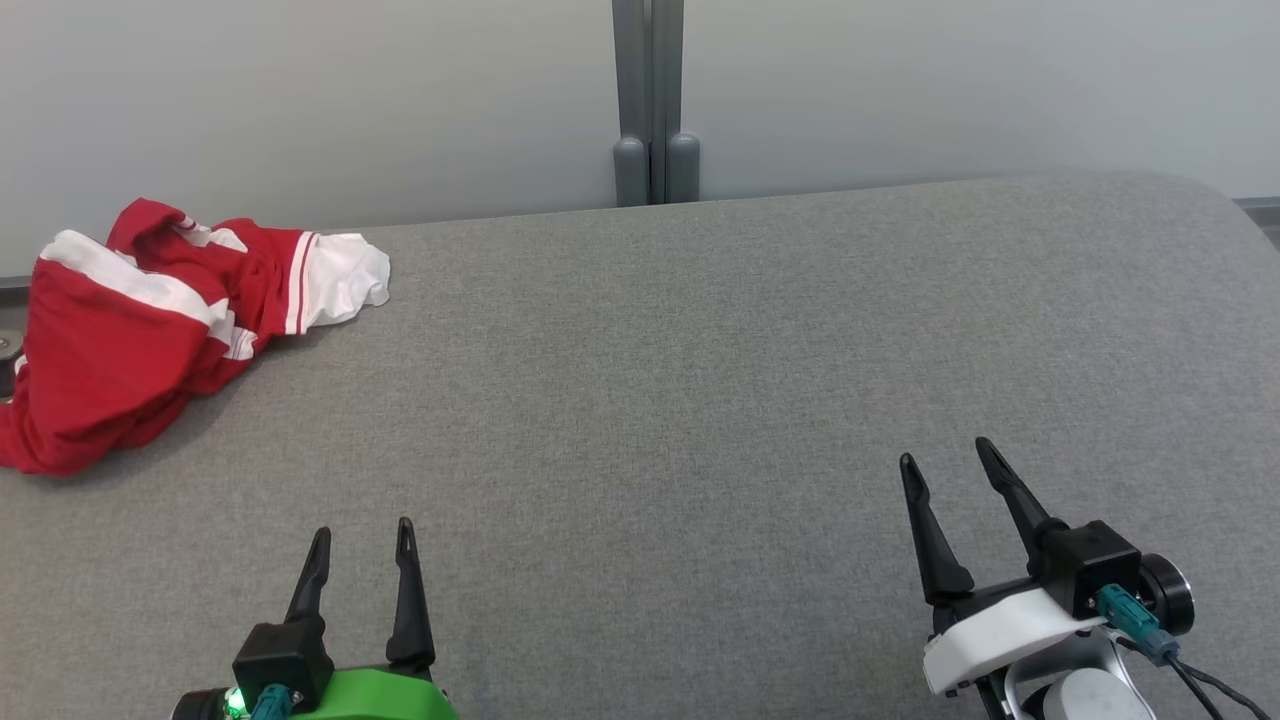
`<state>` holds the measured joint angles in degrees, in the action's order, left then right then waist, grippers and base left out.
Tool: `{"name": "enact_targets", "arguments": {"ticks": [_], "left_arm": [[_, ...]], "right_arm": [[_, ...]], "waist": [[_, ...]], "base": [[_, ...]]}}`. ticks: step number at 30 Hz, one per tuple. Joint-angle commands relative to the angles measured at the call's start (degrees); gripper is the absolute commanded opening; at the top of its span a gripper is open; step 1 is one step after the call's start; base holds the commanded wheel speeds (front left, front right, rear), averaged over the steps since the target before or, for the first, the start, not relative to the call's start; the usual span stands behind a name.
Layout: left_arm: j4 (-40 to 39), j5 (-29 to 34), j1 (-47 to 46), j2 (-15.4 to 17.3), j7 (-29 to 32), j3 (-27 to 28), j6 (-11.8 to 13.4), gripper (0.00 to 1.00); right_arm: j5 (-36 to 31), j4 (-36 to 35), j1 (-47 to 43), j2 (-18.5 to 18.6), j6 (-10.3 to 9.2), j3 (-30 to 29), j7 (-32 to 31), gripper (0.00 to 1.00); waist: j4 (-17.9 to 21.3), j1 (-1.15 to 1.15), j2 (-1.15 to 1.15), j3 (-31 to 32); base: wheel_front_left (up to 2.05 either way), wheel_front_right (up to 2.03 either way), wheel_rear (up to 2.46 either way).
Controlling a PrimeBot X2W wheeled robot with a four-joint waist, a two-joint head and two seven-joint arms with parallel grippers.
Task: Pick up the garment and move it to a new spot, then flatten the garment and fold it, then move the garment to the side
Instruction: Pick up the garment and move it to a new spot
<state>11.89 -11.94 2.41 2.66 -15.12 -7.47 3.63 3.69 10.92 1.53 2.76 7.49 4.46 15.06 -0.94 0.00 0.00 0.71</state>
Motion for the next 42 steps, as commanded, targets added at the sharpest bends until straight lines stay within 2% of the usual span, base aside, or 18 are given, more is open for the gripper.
{"name": "enact_targets", "arguments": {"ticks": [1, 9, 14, 32, 42], "left_arm": [[-0.1, 0.4, 0.9, 0.4, -0.1, 0.1, 0.5, 1.0], [0.2, 0.4, 0.7, 0.4, -0.1, -0.1, 0.3, 1.0], [0.4, 0.3, 0.3, 0.4, -0.1, -0.2, 0.2, 1.0], [0.1, 1.2, 0.2, 0.4, -0.1, 1.8, -0.5, 1.0], [-0.3, 0.9, 1.0, 0.4, -0.1, 2.6, -0.6, 1.0]], "right_arm": [[0.1, 0.1, 0.0, 0.2, 0.0, 0.0, 0.2, 1.0], [-0.1, -0.2, -0.4, 0.2, 0.0, -0.3, 0.2, 1.0], [-0.2, -0.5, -0.6, 0.2, 0.0, -0.6, 0.2, 1.0], [0.9, -0.8, -0.2, 0.2, -0.01, 1.0, 0.2, 1.0], [0.9, -0.5, 0.5, 0.2, -0.01, 2.9, 0.2, 1.0]], "waist": [[0.0, 0.0, 0.0, 0.0], [-0.5, 0.0, 0.0, -0.1], [-2.5, 0.0, 0.0, -0.2], [-19.1, 0.0, 0.0, 0.0], [-23.2, 0.0, 0.0, -0.6]], "base": [[0.0, 0.0, 0.0], [0.0, 0.0, 0.0], [0.0, 0.0, 0.0], [0.0, 0.0, 0.0], [0.0, 0.0, 0.0]]}}
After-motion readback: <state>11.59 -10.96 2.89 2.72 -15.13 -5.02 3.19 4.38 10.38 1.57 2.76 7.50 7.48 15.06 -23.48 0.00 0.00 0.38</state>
